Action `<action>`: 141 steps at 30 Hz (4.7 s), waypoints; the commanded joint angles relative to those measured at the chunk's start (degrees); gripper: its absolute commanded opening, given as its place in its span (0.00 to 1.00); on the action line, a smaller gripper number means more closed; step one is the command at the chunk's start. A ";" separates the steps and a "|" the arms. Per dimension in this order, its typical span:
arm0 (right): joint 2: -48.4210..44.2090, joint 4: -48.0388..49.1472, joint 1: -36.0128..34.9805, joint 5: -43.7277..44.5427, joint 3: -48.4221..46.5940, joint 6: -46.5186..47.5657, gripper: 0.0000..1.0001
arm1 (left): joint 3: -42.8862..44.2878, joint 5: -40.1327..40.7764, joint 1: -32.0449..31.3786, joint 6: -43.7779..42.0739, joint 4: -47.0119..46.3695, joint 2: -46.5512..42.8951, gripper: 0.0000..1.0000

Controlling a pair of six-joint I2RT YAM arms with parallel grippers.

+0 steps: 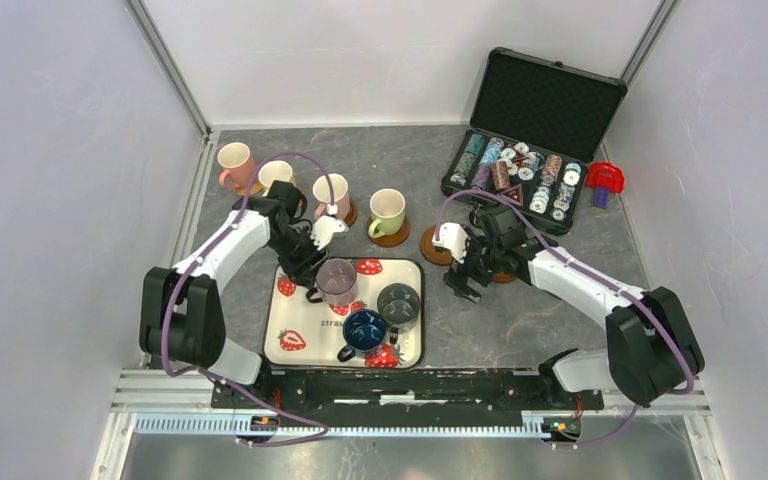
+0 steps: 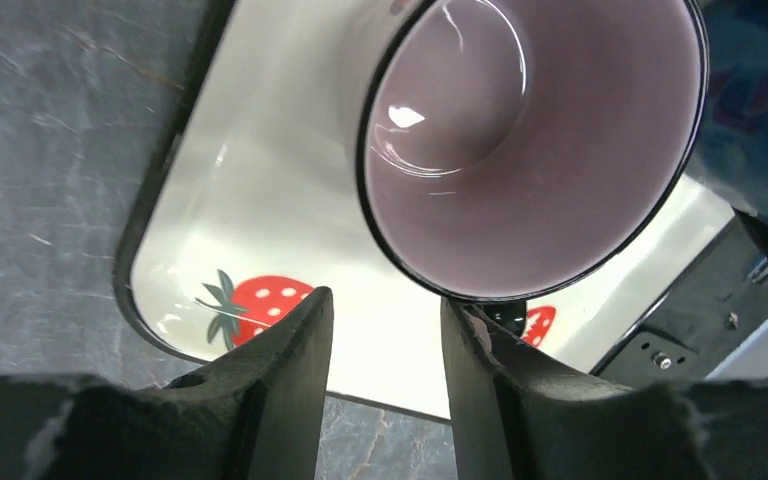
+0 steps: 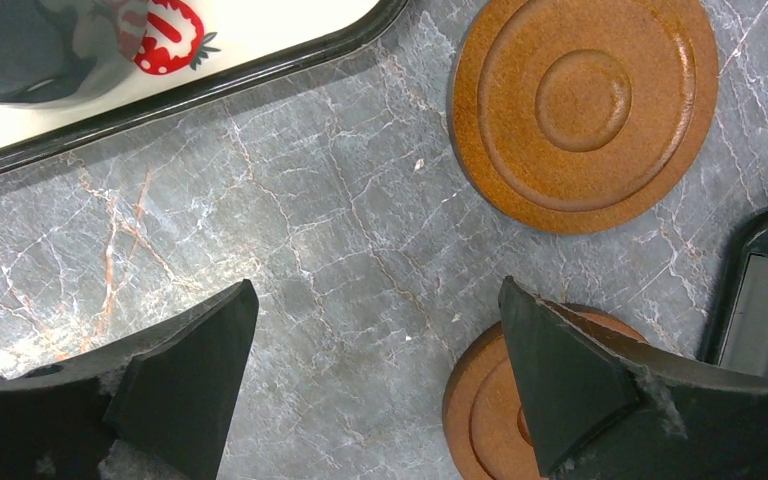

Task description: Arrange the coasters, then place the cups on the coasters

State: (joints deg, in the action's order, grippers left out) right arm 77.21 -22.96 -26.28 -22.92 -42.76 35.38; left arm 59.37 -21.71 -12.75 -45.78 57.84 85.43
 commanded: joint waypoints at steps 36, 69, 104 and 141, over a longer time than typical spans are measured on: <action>1.60 -5.02 10.29 6.57 -11.24 -3.22 0.98 | -18.44 5.18 -10.10 22.18 -23.75 -18.24 0.47; -4.67 -3.43 21.92 13.80 -17.02 -18.87 0.98 | 33.68 40.03 -33.01 53.47 -15.82 1.24 0.02; -4.91 -1.52 24.97 11.91 -13.51 -20.19 0.98 | 31.20 35.49 -41.47 71.27 -27.25 24.44 0.05; -9.83 -2.80 25.05 11.43 -9.29 -19.55 0.98 | 25.43 36.15 -42.09 73.23 -32.70 26.34 0.23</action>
State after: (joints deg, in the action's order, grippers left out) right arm 68.75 -26.28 -1.43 -10.72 -52.62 16.12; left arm 85.84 13.98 -54.50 23.79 27.09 113.82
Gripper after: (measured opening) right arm 0.979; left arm 0.252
